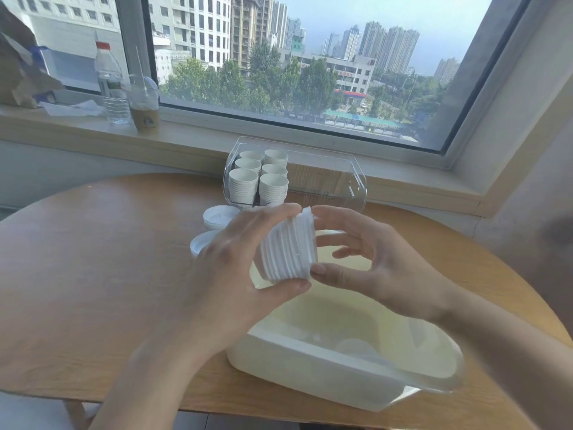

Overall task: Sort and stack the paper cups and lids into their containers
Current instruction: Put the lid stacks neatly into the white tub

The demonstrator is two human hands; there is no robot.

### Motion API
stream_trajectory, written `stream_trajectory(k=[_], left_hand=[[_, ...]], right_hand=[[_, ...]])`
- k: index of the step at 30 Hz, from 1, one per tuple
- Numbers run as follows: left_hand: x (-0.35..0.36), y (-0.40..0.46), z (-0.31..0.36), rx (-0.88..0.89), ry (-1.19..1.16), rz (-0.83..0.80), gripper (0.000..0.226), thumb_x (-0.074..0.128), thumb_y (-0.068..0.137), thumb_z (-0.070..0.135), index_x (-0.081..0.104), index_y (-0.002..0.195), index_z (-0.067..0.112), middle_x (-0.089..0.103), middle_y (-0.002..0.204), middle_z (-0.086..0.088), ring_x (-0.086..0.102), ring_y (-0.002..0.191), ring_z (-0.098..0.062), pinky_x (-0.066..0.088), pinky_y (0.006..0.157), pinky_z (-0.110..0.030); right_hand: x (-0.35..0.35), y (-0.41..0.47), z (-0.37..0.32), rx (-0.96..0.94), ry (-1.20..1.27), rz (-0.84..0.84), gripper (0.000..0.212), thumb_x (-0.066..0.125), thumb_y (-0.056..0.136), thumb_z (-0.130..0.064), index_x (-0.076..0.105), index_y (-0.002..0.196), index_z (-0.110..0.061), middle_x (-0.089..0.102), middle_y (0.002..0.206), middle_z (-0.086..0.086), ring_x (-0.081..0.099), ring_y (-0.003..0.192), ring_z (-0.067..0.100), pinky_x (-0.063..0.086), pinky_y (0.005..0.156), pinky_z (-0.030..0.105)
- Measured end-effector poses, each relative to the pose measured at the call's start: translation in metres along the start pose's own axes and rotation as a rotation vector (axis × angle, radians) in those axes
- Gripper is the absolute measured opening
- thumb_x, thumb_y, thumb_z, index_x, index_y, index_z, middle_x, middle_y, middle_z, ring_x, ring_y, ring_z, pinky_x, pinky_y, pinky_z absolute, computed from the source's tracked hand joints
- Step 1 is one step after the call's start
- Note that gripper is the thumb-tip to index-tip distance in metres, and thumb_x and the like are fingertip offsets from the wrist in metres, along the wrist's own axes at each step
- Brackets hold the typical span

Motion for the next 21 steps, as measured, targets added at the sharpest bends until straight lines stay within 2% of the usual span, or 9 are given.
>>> stream_trajectory(k=[4,7,10,12,14,17,19,21], left_hand=[[0.002,0.002,0.002,0.044,0.023,-0.010,0.081,0.076,0.074,0.068,0.044,0.147,0.054,0.049,0.144,0.031,0.052,0.131,0.003,0.046,0.096,-0.023],[0.006,-0.001,0.002,0.067,0.030,-0.037,0.084,0.077,0.078,0.068,0.041,0.152,0.053,0.049,0.145,0.028,0.051,0.134,0.000,0.045,0.097,-0.023],[0.010,-0.005,0.005,0.074,0.080,-0.064,0.082,0.074,0.079,0.068,0.037,0.151,0.060,0.047,0.144,0.026,0.051,0.129,0.000,0.046,0.092,-0.027],[0.011,-0.009,0.008,0.072,0.119,-0.064,0.081,0.072,0.078,0.068,0.036,0.150,0.061,0.046,0.144,0.026,0.047,0.125,0.004,0.041,0.089,-0.022],[0.011,-0.013,0.011,0.063,0.149,-0.056,0.083,0.075,0.077,0.064,0.037,0.150,0.059,0.046,0.145,0.027,0.040,0.119,0.009,0.041,0.086,-0.026],[0.010,-0.019,0.017,0.043,0.179,-0.042,0.084,0.078,0.076,0.060,0.039,0.150,0.056,0.048,0.144,0.023,0.037,0.116,0.010,0.049,0.083,-0.037],[0.011,-0.022,0.020,0.035,0.192,-0.045,0.084,0.079,0.076,0.058,0.040,0.150,0.055,0.049,0.143,0.021,0.039,0.117,0.007,0.054,0.082,-0.042],[0.012,-0.023,0.023,0.038,0.200,-0.040,0.083,0.080,0.077,0.059,0.041,0.150,0.053,0.049,0.142,0.020,0.044,0.119,0.003,0.056,0.081,-0.045]], right_hand=[[0.002,-0.001,-0.004,-0.033,-0.039,-0.044,0.071,0.085,0.080,-0.043,0.055,0.144,-0.037,0.064,0.138,-0.021,0.064,0.125,0.004,0.053,0.102,0.036],[0.001,-0.002,-0.001,-0.049,-0.054,-0.048,0.071,0.086,0.078,-0.044,0.056,0.142,-0.037,0.065,0.137,-0.020,0.065,0.123,0.006,0.054,0.100,0.035],[-0.002,-0.006,0.008,-0.033,-0.053,-0.068,0.074,0.085,0.078,-0.047,0.054,0.144,-0.038,0.065,0.135,-0.019,0.065,0.123,0.006,0.054,0.099,0.034],[-0.006,-0.009,0.018,0.015,-0.079,-0.077,0.076,0.082,0.077,-0.054,0.054,0.146,-0.037,0.067,0.133,-0.018,0.066,0.121,0.005,0.055,0.100,0.035],[-0.011,-0.011,0.030,0.087,-0.177,-0.110,0.071,0.075,0.079,-0.062,0.057,0.143,-0.036,0.070,0.126,-0.019,0.067,0.115,0.000,0.056,0.099,0.033],[-0.009,-0.014,0.049,0.190,-0.486,-0.271,0.056,0.071,0.088,-0.061,0.059,0.139,-0.040,0.067,0.122,-0.026,0.064,0.110,-0.008,0.054,0.098,0.025],[-0.002,-0.020,0.060,0.241,-0.622,-0.415,0.055,0.072,0.092,-0.056,0.055,0.142,-0.043,0.062,0.127,-0.026,0.059,0.113,-0.005,0.050,0.101,0.024],[0.006,-0.027,0.070,0.282,-0.705,-0.541,0.056,0.072,0.093,-0.052,0.050,0.145,-0.045,0.058,0.130,-0.024,0.055,0.119,0.004,0.047,0.104,0.029]])
Point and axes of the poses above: each hand's wrist, its own y-axis towards the middle knuckle, its own x-axis out of the palm, z = x × y, the point moved 6 cm from there along y, towards the middle knuckle
